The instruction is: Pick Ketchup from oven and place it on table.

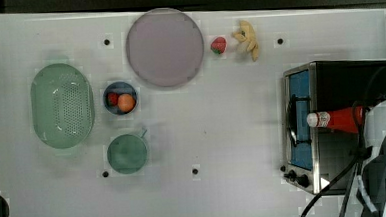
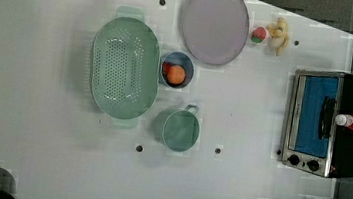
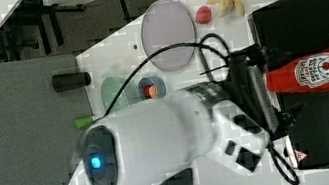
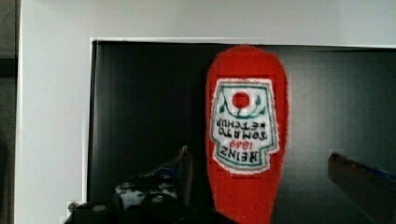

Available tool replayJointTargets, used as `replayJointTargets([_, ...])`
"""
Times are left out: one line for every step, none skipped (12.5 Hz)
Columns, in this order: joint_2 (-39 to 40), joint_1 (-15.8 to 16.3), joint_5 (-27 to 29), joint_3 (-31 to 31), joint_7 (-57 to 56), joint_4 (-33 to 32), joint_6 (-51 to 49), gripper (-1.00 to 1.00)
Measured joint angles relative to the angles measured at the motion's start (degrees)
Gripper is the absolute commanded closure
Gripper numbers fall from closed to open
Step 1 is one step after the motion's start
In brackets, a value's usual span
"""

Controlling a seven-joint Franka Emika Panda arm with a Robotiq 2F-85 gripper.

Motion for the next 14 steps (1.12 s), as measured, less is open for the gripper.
replayJointTargets([0.84,-0.46,1.22,0.48,0.00,0.45,0.81,-1.00])
replayJointTargets([2.29,-0.32,2.28,0.53,0.00,-0.34,0.92,-1.00])
replayJointTargets([4.03,-0.94,3.54,1.34,0.00,-0.11,0.62,-1.00])
replayJointTargets([4.80,-0.03,4.77,0.59,0.00,-1.57,1.93,-1.00])
replayJointTargets([4.81,-0.46,4.42,1.01,0.00,-1.68,1.34,-1.00])
replayJointTargets([5.50,-0.08,4.42,0.14,-0.10,-1.62,2.18,-1.00])
replayJointTargets([6.04,-0.36,4.35,0.00,-0.11,-1.85,3.50,-0.99])
replayJointTargets([6.57,-0.83,4.39,-0.22,-0.14,-1.68,4.62,-0.60])
replayJointTargets([7.53,-1.36,4.63,-0.67,-0.14,-0.78,4.62,-0.36])
replayJointTargets([8.81,-1.78,4.69,-1.26,-0.14,0.28,4.34,-0.26])
replayJointTargets([8.91,-2.18,6.12,-1.23,-0.14,0.28,4.48,-0.26])
replayJointTargets([8.28,-2.72,5.05,-0.81,-0.15,0.34,4.42,-0.27])
replayJointTargets([6.70,-2.70,4.57,-0.67,-0.15,0.56,-0.95,-0.26])
replayJointTargets([6.18,-2.36,5.48,-1.09,-0.15,1.68,-3.47,-0.27])
